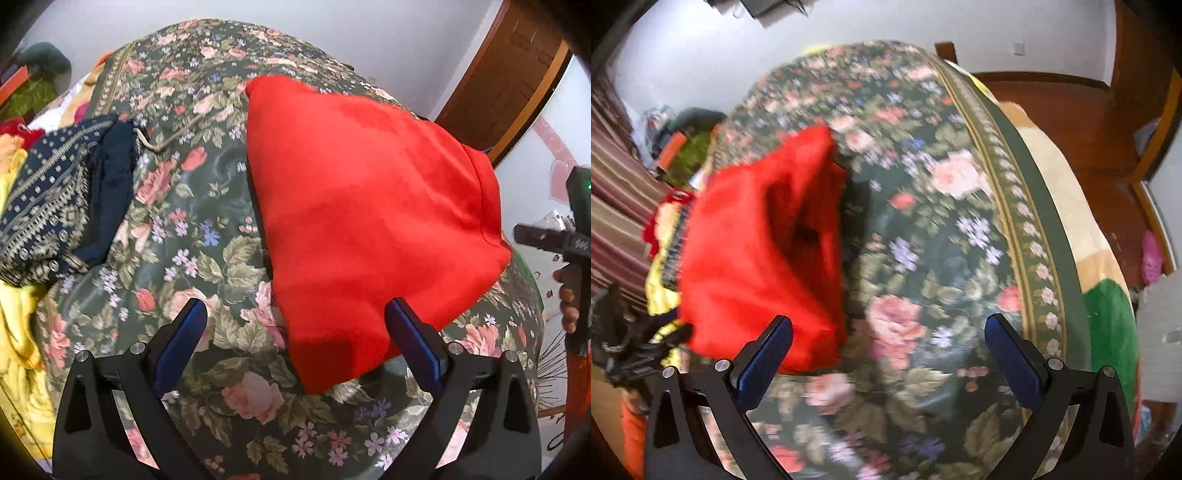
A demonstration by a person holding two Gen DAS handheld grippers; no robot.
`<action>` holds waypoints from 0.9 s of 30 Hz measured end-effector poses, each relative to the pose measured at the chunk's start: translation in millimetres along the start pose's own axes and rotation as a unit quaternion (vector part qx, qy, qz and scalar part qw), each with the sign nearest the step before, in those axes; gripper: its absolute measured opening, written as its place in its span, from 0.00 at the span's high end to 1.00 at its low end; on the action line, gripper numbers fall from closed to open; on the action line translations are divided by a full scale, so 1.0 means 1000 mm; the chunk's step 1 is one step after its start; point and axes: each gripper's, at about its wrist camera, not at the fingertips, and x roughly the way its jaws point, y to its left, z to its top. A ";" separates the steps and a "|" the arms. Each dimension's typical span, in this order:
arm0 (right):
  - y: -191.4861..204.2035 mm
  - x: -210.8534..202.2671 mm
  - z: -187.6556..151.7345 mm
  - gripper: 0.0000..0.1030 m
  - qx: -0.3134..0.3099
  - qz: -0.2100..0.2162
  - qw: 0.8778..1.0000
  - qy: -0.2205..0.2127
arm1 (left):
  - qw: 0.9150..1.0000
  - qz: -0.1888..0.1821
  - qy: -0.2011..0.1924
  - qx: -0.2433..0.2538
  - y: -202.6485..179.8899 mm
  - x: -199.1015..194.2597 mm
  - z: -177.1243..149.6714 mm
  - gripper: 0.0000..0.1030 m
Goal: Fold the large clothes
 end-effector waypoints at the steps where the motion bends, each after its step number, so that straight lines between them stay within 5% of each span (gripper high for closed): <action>1: 0.005 -0.006 0.002 0.00 -0.005 0.005 1.000 -0.008 | 1.000 0.005 -0.002 0.003 0.000 -0.004 0.002 0.04; 6: 0.034 -0.019 0.010 0.00 -0.040 0.020 0.999 -0.030 | 0.999 0.028 -0.032 0.016 0.000 -0.025 0.021 0.04; 13: 0.053 -0.008 0.026 0.00 -0.060 0.049 0.996 -0.039 | 0.999 0.010 -0.052 0.011 0.006 -0.031 0.055 0.04; 21: 0.041 0.058 0.054 0.00 -0.048 0.074 0.996 0.027 | 0.998 -0.055 0.013 -0.030 0.015 0.027 0.080 0.04; 27: 0.029 0.100 0.064 0.00 -0.031 0.128 0.989 0.071 | 0.987 -0.125 0.055 -0.083 0.028 0.071 0.091 0.04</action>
